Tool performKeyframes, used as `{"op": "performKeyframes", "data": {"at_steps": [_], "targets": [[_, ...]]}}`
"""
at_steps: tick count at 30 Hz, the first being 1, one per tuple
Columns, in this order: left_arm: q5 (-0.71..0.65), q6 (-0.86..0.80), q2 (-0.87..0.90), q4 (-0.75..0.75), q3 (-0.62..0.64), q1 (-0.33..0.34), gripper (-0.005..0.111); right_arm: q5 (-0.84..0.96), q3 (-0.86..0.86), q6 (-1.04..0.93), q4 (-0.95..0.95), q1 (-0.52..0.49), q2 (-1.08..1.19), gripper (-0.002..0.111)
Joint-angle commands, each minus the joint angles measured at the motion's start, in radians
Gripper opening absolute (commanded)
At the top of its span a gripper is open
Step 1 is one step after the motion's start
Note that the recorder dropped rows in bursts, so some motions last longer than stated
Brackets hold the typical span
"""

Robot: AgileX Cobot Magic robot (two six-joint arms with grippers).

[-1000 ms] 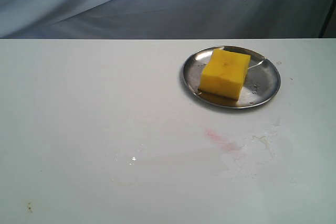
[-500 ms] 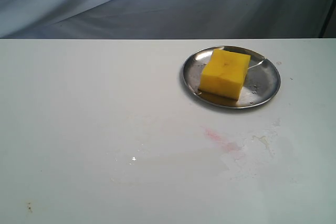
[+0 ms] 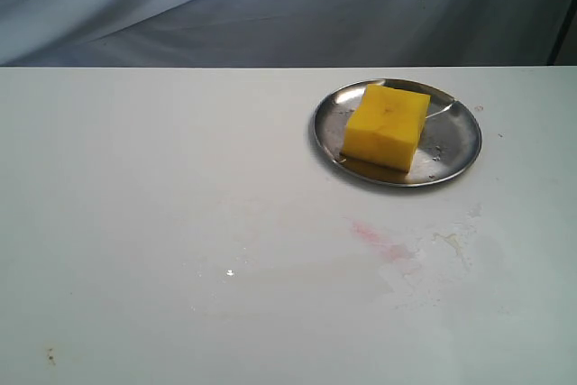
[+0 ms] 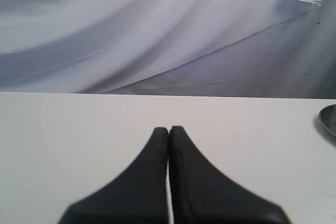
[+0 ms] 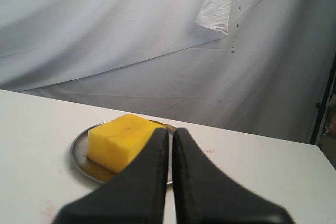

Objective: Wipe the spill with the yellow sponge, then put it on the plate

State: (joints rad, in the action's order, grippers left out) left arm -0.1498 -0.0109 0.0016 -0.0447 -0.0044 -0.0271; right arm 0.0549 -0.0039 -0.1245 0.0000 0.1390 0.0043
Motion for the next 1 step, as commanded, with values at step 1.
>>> {"op": "performKeyframes", "data": {"at_steps": [1], "targets": [[0.004,0.001,-0.002,0.001,0.004,-0.001,0.001,0.003,0.004,0.002,-0.007,0.001,-0.004,0.003]]}}
